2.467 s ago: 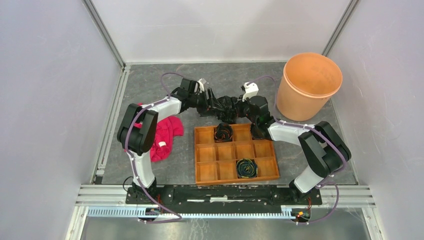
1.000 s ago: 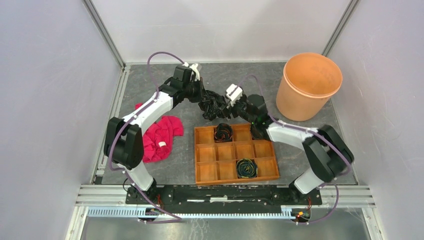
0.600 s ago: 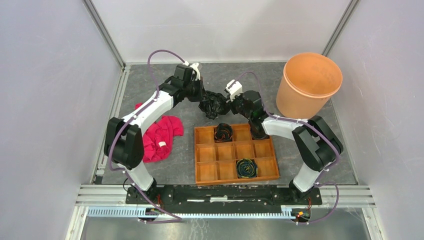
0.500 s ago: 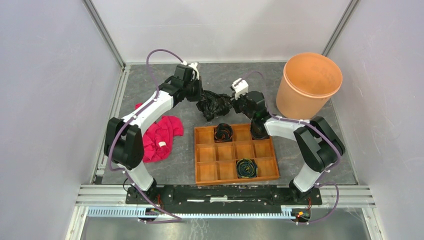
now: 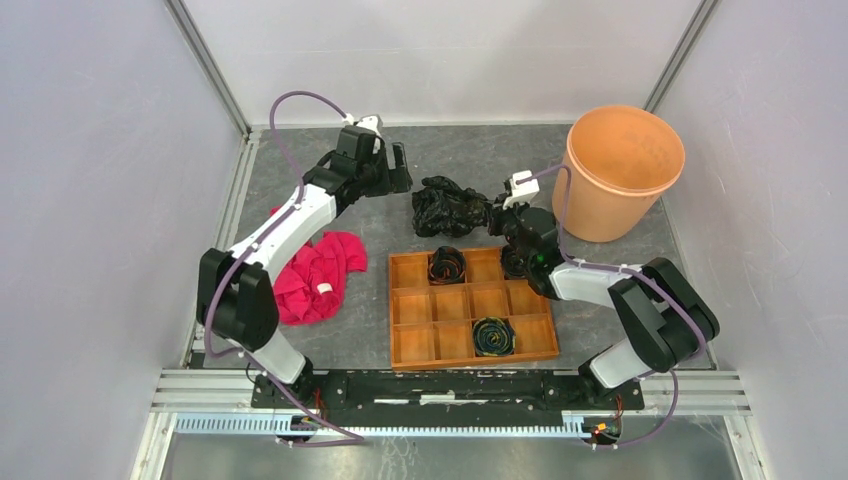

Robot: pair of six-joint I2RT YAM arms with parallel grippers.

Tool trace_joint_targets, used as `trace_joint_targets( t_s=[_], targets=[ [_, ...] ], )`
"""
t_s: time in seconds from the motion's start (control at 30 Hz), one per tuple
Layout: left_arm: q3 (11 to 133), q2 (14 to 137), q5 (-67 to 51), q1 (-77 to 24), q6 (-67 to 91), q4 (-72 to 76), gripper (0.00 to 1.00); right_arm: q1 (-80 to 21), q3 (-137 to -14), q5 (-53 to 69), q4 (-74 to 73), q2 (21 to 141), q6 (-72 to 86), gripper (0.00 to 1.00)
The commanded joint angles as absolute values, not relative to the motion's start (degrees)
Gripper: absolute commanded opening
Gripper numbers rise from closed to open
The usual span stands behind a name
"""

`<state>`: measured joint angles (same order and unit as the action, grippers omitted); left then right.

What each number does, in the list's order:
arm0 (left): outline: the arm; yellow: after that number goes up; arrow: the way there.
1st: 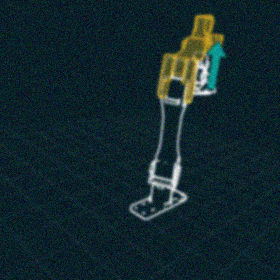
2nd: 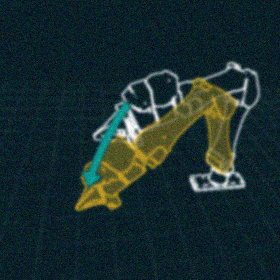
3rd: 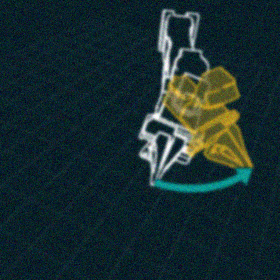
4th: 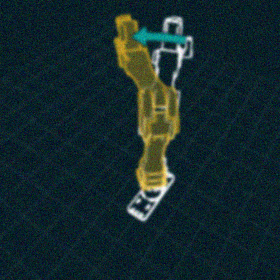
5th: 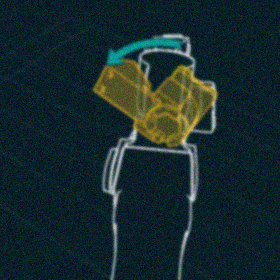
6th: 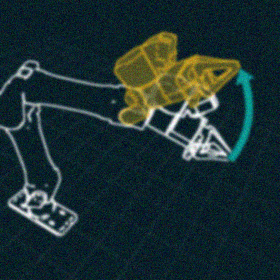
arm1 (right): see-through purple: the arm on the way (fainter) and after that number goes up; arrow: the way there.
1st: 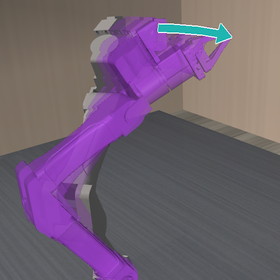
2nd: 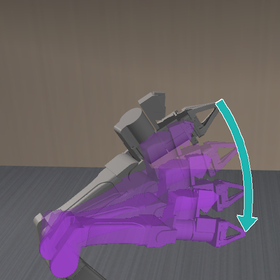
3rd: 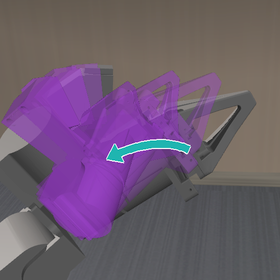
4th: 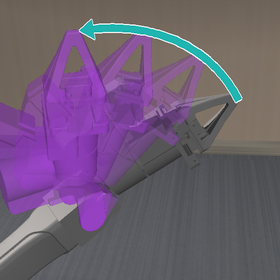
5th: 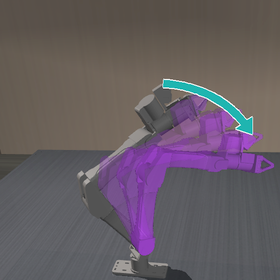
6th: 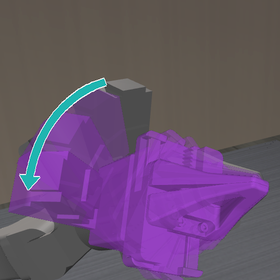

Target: Put the trash bags into the trash bin

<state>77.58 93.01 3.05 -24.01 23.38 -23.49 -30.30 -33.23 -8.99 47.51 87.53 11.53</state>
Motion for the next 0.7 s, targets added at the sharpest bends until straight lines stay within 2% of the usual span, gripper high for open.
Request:
trace_joint_targets(
  t_s=[0.0, 0.2, 0.27, 0.33, 0.4, 0.47, 0.67],
  targets=[
    [78.04, 95.85, -8.80, -23.04, 25.49, -20.51, 0.97, -30.29, -32.20, -10.29, 52.05, 85.45, 10.85, 0.00],
    [75.64, 104.00, -27.35, -23.11, 32.83, -12.92, 0.94, -29.92, -31.99, -6.18, 53.29, 85.68, 10.38, 0.00],
    [76.04, 106.54, -29.17, -23.07, 33.98, -12.77, 0.85, -29.97, -32.11, -4.97, 53.28, 85.81, 10.14, 0.00],
    [78.39, 108.55, -27.23, -22.77, 32.65, -16.36, 0.64, -29.94, -31.84, -5.75, 53.05, 85.39, 10.07, 0.00],
    [79.40, 107.75, -22.97, -21.75, 31.14, -18.94, 0.48, -29.66, -30.94, -8.49, 52.44, 83.92, 9.89, 0.00],
    [79.07, 105.10, -18.63, -20.11, 29.87, -19.65, 0.42, -28.78, -29.22, -9.89, 52.90, 81.94, 10.16, 0.00],
    [79.41, 99.85, -7.95, -19.07, 25.15, -21.86, 0.36, -27.32, -26.92, -11.07, 53.88, 78.72, 8.76, 0.00]
  ],
)
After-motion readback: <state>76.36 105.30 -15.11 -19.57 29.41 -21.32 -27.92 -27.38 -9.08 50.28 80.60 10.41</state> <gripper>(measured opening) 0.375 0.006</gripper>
